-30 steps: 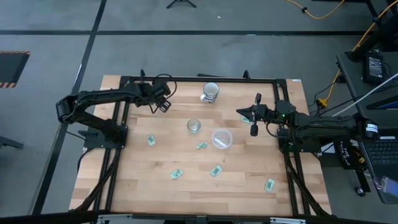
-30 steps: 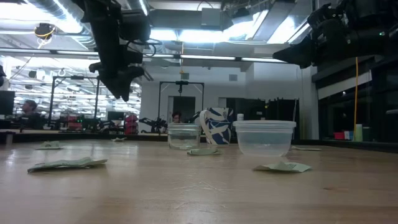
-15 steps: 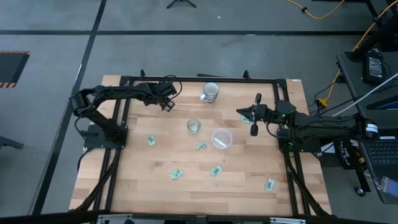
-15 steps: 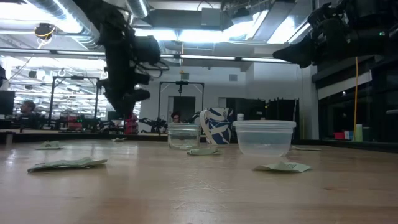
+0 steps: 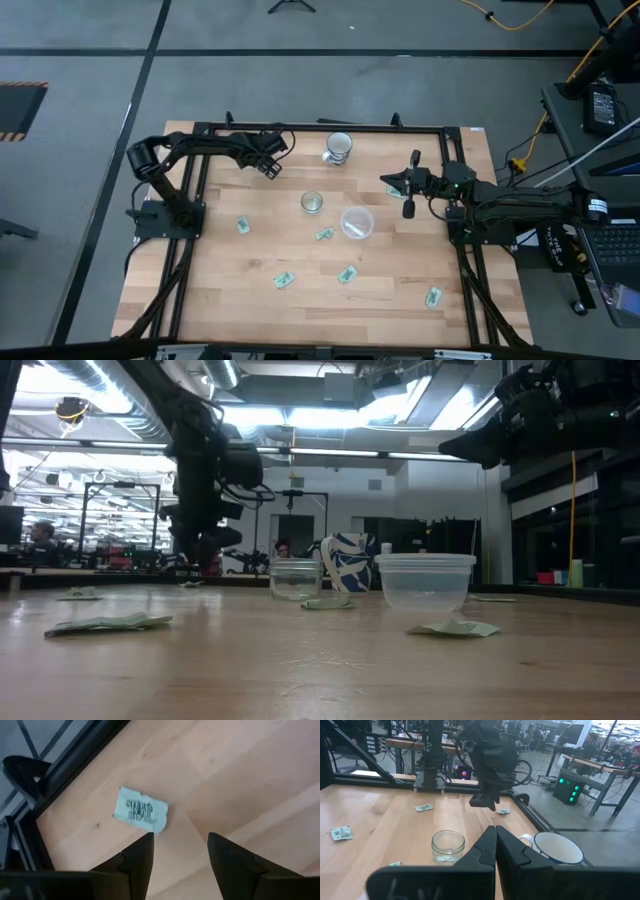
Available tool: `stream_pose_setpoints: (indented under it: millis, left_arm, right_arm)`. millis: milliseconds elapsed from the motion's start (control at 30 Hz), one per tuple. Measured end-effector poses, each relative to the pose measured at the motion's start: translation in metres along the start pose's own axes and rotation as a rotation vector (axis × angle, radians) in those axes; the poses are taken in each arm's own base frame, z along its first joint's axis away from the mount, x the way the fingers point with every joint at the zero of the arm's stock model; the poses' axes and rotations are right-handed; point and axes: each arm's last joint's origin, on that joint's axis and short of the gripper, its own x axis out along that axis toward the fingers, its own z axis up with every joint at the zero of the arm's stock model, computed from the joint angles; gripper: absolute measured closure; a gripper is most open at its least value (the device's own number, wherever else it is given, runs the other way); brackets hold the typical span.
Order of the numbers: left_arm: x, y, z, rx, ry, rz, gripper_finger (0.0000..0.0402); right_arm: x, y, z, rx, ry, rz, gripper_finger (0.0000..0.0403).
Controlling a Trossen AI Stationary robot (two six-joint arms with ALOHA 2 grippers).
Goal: Pick and place Stevia / Truvia into bins
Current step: Put the stevia packet into the glass container
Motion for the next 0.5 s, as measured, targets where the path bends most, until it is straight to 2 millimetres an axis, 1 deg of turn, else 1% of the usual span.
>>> stream_pose_setpoints:
  millis: [133, 300, 500]
  left_arm:
    - [0.008, 0.001, 0.003, 0.004, -0.005, 0.01, 0.0221]
    - [0.018, 0.009, 0.005, -0.02, 0.021, 0.026, 0.0221]
    - [0.026, 0.013, 0.006, -0.017, 0.046, 0.002, 0.0221]
  right_arm:
    - [0.0, 0.0, 0.0, -0.001, 0.0, 0.0, 0.0398]
    - [0.0, 0.0, 0.0, -0.002, 0.001, 0.0, 0.0398]
    - [0.0, 0.0, 0.0, -0.003, 0.001, 0.0, 0.0398]
